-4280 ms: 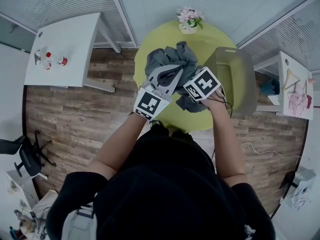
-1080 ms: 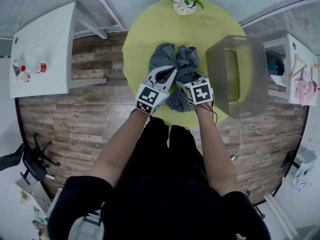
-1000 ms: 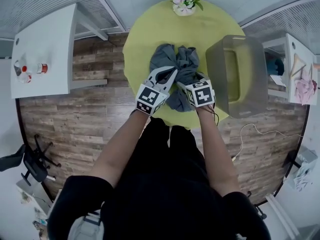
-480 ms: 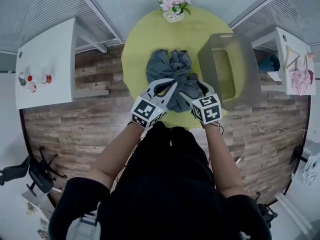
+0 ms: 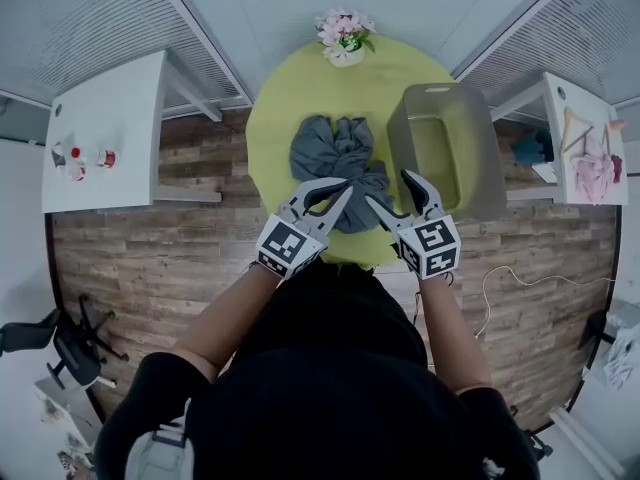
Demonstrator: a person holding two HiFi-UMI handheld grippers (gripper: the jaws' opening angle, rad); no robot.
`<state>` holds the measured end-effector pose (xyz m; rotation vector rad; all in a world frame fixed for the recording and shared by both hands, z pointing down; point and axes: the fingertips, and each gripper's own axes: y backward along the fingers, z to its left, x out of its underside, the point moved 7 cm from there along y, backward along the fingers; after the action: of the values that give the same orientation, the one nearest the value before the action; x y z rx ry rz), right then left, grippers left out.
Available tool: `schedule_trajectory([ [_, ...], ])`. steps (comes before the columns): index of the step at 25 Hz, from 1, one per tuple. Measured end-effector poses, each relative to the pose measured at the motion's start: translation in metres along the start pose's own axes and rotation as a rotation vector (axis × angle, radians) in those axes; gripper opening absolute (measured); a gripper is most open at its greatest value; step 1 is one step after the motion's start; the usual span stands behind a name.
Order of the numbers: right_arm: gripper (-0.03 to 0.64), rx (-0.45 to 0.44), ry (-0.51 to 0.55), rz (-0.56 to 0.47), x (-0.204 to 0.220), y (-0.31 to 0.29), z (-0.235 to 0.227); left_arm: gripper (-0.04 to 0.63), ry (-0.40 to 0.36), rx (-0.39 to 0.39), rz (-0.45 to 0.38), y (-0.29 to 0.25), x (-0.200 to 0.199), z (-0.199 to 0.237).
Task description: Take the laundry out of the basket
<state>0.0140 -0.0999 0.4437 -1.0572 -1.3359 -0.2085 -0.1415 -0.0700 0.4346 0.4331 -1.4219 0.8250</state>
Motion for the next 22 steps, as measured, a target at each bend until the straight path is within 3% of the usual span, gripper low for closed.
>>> schedule_trajectory([
  [7,0.365,-0.035,0.017,-0.280,-0.030,0.045,0.000,0.006,-0.019,0.000,-0.065,0.007,-0.036,-0.020],
  [12,0.326,-0.031,0.079,-0.405,-0.055,0.071,-0.002,0.006,-0.026,-0.014,-0.097,0.006,-0.054,-0.027],
  [16,0.237,-0.029,0.107,-0.475,-0.069,0.084,-0.004,0.006,-0.016,-0.028,-0.151,0.002,-0.070,-0.033],
  [19,0.080,-0.016,0.142,-0.501,-0.072,0.090,-0.005,0.006,-0.036,-0.027,-0.172,-0.001,-0.076,-0.038],
  [22,0.036,-0.028,0.165,-0.513,-0.074,0.093,-0.006,0.006,-0.057,-0.036,-0.184,-0.005,-0.080,-0.042],
])
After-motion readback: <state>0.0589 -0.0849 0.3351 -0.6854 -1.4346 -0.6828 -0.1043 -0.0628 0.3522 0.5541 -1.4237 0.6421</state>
